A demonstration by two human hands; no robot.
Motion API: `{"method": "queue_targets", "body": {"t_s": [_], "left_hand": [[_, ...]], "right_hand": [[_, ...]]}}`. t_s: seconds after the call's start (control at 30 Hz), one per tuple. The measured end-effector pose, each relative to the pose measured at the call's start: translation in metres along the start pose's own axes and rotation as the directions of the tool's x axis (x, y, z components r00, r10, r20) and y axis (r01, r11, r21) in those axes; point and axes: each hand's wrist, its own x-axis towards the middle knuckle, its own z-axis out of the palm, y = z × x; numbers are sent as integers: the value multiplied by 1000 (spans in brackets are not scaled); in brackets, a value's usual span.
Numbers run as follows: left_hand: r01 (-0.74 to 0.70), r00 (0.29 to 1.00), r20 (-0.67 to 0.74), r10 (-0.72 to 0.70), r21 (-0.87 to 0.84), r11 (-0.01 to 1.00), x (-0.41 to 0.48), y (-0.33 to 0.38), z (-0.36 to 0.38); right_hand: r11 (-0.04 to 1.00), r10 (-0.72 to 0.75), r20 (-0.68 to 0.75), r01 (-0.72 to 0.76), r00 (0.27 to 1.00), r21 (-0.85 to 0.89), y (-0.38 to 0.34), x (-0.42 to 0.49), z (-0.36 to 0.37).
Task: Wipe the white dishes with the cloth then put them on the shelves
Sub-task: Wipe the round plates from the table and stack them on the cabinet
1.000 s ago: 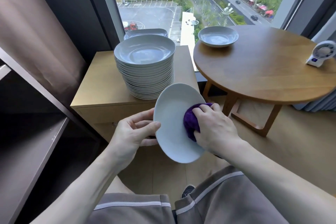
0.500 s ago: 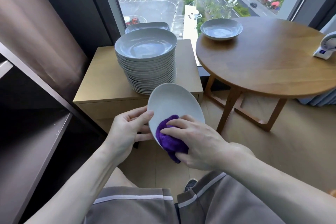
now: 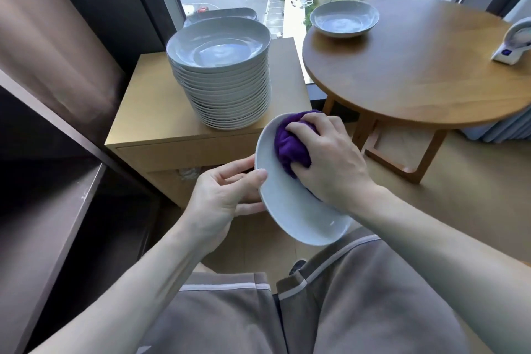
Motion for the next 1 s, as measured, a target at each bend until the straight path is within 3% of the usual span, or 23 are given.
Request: {"method": "queue_targets", "body": {"t_s": [0.1, 0.3, 0.5, 0.67, 0.83, 1.0], "left_hand": [[-1, 1000, -29, 1, -11, 1000, 2, 4, -4], [-44, 996, -84, 43, -15, 999, 8, 21, -17], [-74, 989, -133, 68, -45, 996, 13, 28, -27], [-39, 998, -49, 38, -35, 999, 9, 17, -18], [-11, 999, 44, 12, -25, 1000, 6, 5, -4], [14, 1000, 27, -14, -7, 1000, 2, -2, 2]], "right_hand": [[996, 76, 69, -72, 995, -53, 10, 4, 0], [997, 70, 230, -66, 971, -26, 13, 0, 3], [977, -211, 314, 190, 926, 96, -14, -10, -1], [946, -313, 189, 289, 931, 146, -28, -18, 1], [961, -251, -26, 252, 968, 115, -25, -12, -2], [994, -99, -27, 100, 995, 46, -10, -5, 1]]}}
